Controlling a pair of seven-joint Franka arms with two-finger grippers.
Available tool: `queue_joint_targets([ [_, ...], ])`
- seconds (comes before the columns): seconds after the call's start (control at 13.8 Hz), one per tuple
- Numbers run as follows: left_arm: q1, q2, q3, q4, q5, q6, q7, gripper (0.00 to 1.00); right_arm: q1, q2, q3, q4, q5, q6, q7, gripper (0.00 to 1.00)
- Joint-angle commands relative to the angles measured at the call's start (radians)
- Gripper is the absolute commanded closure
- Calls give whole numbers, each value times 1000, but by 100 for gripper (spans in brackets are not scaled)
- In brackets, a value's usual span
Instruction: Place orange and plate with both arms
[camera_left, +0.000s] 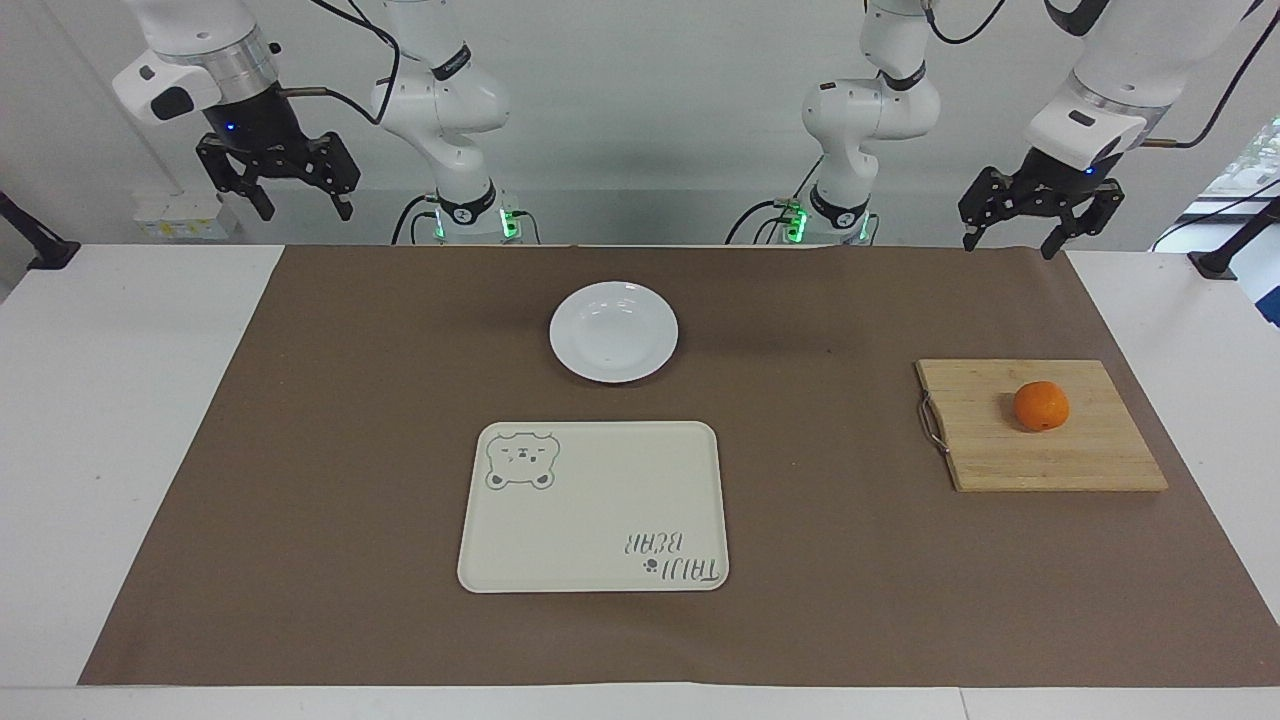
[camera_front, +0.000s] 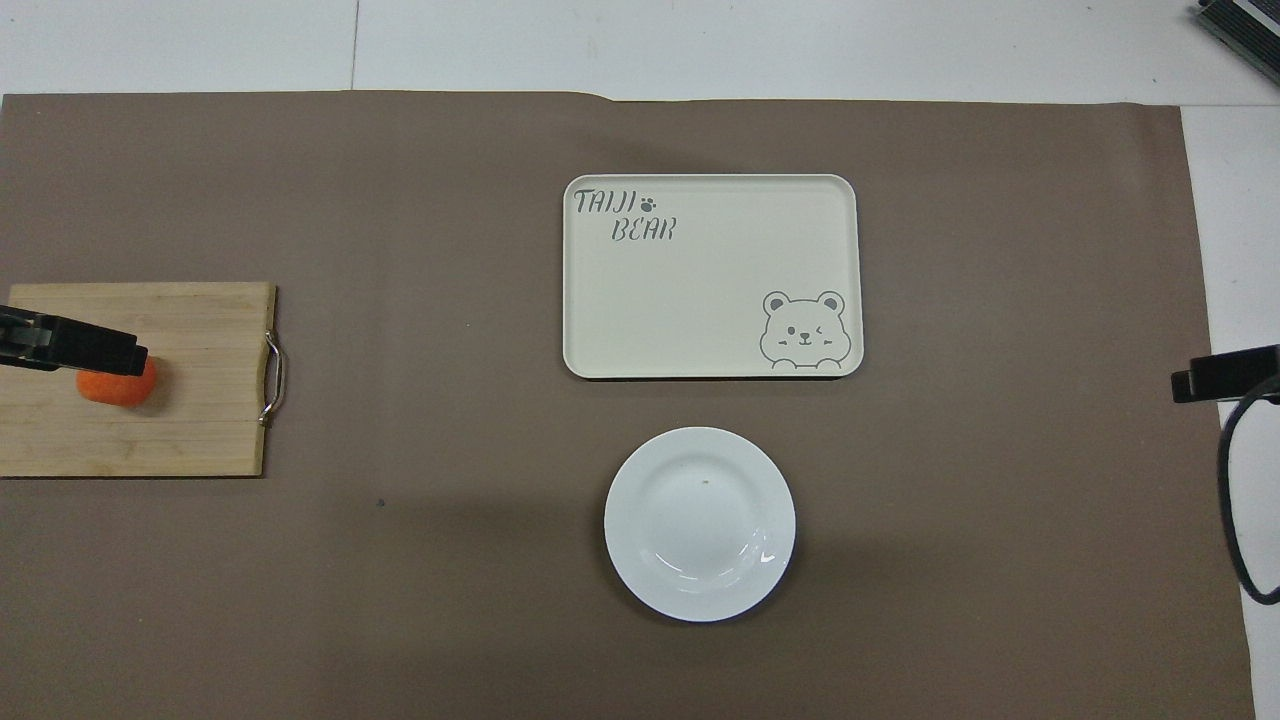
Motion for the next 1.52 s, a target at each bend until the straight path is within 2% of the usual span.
queue_joint_targets([
  [0.0, 8, -51, -4, -63, 18, 1, 1, 0, 6, -21, 2, -20, -4, 9, -22, 0],
  [0.29, 2, -48, -7, -57, 18, 7, -6, 0, 6, 4, 32, 4, -22, -25, -22, 0],
  [0.73, -6, -50, -7, -61, 15, 14, 6, 0, -2, -1, 29, 7, -2, -17, -29, 0],
  [1.02, -1, -51, -7, -64, 15, 17, -2, 0, -15, 41, 23, 52, -5, -37, -26, 0],
  [1.45, -1, -51, -7, -66, 15, 20, 7, 0, 0, 12, 23, 6, 0, -20, -17, 0],
])
